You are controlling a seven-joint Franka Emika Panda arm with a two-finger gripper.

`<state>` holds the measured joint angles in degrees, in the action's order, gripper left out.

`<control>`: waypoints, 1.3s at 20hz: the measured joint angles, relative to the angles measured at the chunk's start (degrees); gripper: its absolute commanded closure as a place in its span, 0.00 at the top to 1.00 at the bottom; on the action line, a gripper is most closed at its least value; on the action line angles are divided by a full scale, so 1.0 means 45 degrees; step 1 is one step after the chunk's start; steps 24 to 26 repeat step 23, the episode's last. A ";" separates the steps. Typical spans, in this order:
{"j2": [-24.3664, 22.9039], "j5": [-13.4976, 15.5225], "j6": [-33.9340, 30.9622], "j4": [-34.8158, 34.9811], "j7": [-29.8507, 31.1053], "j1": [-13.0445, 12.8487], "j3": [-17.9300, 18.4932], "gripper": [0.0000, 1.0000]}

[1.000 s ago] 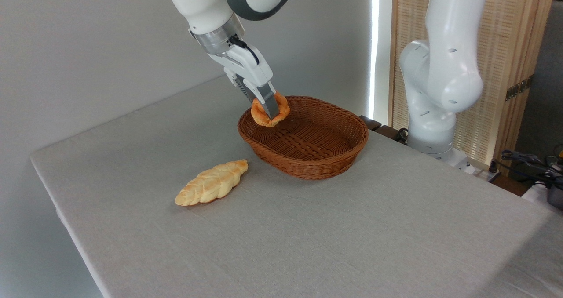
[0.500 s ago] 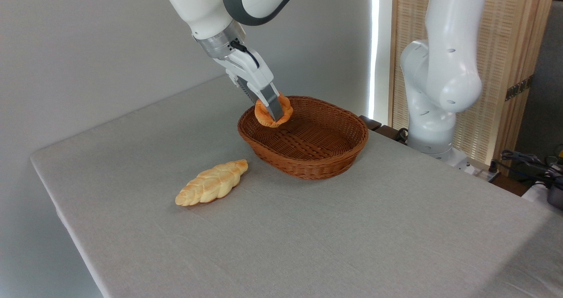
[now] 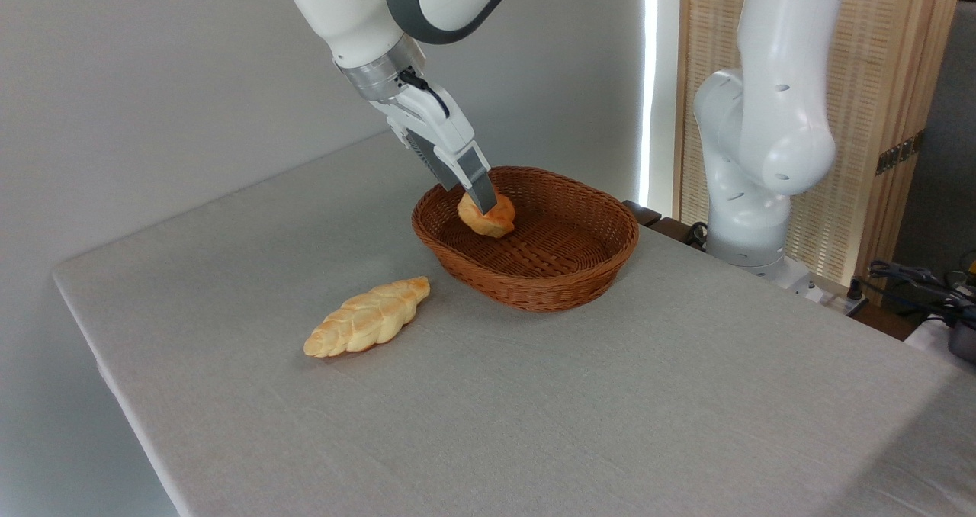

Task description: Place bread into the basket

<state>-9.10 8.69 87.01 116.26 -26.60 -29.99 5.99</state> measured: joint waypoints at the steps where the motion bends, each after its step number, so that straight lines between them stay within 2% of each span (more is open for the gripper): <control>1: -0.0008 -0.0007 0.0000 -0.0010 0.0000 0.0000 0.0000 1.00; 4: -0.0049 -0.0218 0.0169 -0.0185 0.0000 0.0002 0.0004 1.00; 8: -0.0146 -0.0749 0.1553 -0.0770 0.0000 0.0145 0.0262 1.00; 14: -0.0163 -0.1672 0.4167 -0.1027 0.0000 0.0369 0.1267 1.00; 19: -0.0097 -0.1731 0.5196 -0.1021 -0.0031 0.0402 0.2481 1.00; 26: 0.0012 -0.1732 0.5417 -0.1018 -0.0063 0.0407 0.2840 1.00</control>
